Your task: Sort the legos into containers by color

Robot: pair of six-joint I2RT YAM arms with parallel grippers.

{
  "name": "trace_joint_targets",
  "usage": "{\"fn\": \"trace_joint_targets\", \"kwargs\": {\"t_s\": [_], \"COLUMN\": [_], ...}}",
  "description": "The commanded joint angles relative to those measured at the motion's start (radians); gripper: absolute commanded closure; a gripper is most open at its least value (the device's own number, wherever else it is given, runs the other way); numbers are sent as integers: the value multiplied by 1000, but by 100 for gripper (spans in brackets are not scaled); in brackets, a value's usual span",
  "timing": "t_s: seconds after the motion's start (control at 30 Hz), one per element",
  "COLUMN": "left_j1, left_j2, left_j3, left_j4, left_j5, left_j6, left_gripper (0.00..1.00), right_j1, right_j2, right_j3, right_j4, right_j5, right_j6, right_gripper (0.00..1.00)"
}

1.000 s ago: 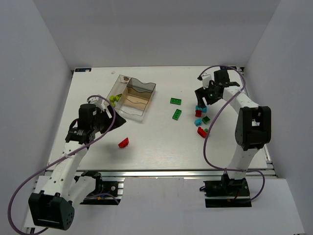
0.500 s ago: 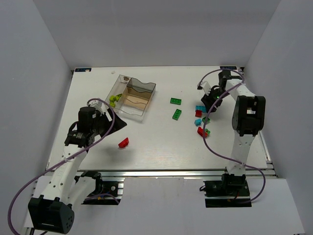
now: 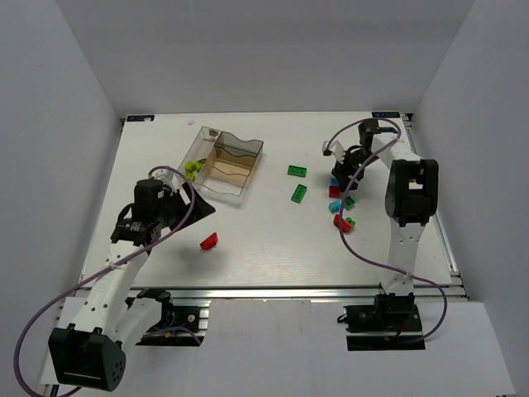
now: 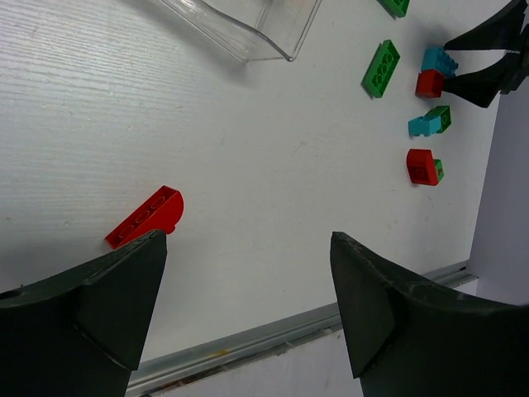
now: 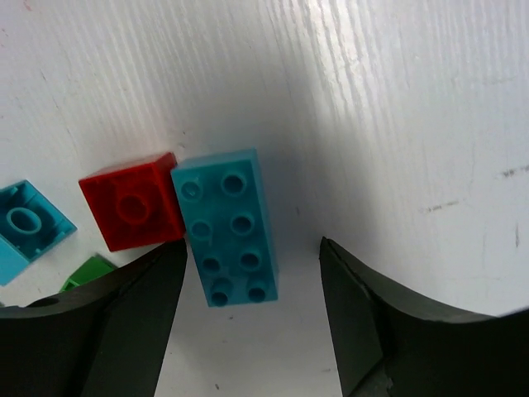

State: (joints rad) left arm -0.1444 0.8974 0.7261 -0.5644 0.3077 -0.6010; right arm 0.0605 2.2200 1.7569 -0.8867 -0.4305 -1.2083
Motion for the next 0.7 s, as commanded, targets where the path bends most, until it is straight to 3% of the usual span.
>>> {"fn": "trace_joint_targets", "kwargs": {"t_s": [0.0,0.1,0.13,0.17,0.27,0.4,0.53,0.67], "left_j1": [-1,-1,-1,-1,-1,-1,-1,-1], "left_j2": [1,14,18,21,29,32,32,28], "left_j3": [-10,-10,-8,-8,-7,-14,-14,-7], "left_j4": [26,38,41,44,50,58,66,66], "left_j5": [22,28,34,39,39,44,47,34], "left_j6": [-11,-19,-20,-23,-25,-29,-36,-43], "left_gripper": [10,9,8,8,8,7,7,7], "right_j1": [28,36,45,42,51,96,186,341], "right_j2": [17,20,20,17,-8,-43,-63,-53], "right_j3": [13,12,13,21,38,84,185,248], "right_j4": [-26,-3,-1,-1,-1,-4,23,167], "right_j5": [-4,-2,-5,-11,-33,-95,-168,-232], "right_j6": [-89,-88,-89,-91,-89,-45,76,371], "right_gripper": [29,41,49,66,88,98,100,100]}}
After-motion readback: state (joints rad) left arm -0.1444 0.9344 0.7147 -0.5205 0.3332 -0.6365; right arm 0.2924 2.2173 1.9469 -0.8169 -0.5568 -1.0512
